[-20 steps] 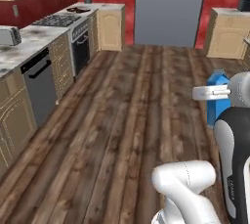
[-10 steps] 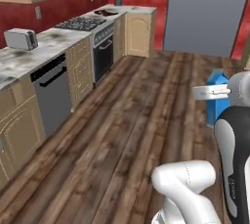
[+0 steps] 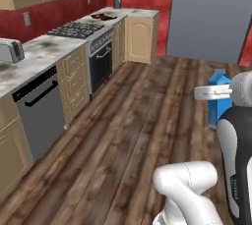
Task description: Take out the milk from the fridge and place it on the tray on the counter. Then take the sugar cube near the tray and place it in the tray.
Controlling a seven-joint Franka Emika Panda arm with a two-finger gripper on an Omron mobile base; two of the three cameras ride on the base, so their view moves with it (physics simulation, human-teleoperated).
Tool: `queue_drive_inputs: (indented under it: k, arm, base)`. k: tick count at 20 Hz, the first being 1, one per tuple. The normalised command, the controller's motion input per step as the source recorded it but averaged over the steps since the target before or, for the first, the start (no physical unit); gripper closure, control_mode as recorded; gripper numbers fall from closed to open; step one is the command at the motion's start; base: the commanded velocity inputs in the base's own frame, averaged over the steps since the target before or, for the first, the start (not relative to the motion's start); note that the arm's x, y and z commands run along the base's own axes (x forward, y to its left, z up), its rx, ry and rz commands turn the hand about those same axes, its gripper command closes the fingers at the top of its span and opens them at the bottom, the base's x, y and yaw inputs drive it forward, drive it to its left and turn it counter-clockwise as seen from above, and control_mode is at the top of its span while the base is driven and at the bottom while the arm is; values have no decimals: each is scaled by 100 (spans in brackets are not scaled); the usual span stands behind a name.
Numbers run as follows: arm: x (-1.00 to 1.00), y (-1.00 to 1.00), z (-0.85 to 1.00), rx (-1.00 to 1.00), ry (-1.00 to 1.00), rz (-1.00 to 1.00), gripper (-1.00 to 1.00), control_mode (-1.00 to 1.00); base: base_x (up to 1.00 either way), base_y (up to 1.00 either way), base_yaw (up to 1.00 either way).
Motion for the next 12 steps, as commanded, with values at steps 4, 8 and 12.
queue_drive_inputs:
  k: [4, 8, 12]
  arm:
    - [0, 0, 0, 0, 0, 0, 100, 100]
    - [0, 0, 0, 0, 0, 0, 100, 100]
    - [0, 0, 0, 0, 0, 0, 100, 100]
  base:
    - [100, 0, 0]
    - [100, 0, 1]
    - [100, 0, 5]
